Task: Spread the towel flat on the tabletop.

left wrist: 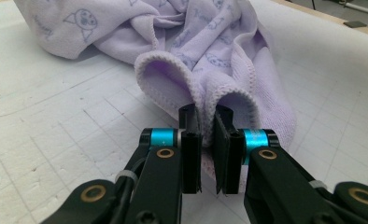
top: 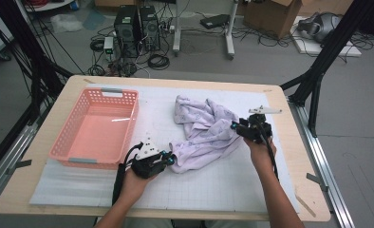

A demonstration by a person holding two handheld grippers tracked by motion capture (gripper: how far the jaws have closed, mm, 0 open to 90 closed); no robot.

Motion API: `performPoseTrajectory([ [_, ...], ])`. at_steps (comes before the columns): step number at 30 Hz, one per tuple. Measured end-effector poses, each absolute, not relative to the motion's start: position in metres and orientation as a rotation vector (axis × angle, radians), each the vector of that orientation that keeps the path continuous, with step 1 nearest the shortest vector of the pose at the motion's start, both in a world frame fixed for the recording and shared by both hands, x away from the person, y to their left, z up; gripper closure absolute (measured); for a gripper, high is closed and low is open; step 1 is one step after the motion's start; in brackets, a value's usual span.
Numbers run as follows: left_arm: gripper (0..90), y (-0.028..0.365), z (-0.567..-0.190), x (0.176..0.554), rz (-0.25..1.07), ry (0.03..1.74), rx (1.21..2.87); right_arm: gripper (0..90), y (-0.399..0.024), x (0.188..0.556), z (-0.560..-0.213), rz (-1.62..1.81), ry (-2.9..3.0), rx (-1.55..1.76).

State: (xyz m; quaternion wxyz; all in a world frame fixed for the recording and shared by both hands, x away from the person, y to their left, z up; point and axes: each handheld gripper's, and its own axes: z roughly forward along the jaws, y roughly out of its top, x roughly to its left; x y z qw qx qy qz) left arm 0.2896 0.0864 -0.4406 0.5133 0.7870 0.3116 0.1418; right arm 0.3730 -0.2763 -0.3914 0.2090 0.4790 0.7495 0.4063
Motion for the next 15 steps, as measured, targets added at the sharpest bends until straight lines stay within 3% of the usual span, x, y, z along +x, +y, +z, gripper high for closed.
performPoseTrajectory([
  [4,82.0,0.085,-0.441,0.287,0.341,0.747,1.887,53.5,-0.260,0.344,-0.405,1.194,2.210,1.272],
  [10,82.0,0.081,-0.441,0.280,0.335,0.729,1.888,49.2,-0.222,0.335,-0.430,1.159,2.380,1.152],
  [12,82.0,0.081,-0.442,0.277,0.332,0.722,1.888,61.9,-0.211,0.338,-0.435,1.078,2.423,1.074],
  [13,82.0,0.080,-0.442,0.274,0.331,0.723,1.885,76.3,-0.209,0.338,-0.436,1.059,2.440,1.057],
  [14,81.9,0.080,-0.442,0.273,0.331,0.720,1.886,85.2,-0.208,0.337,-0.437,1.031,2.458,1.018],
  [15,81.9,0.080,-0.442,0.272,0.332,0.717,1.889,86.5,-0.209,0.335,-0.435,1.025,2.449,1.008],
])
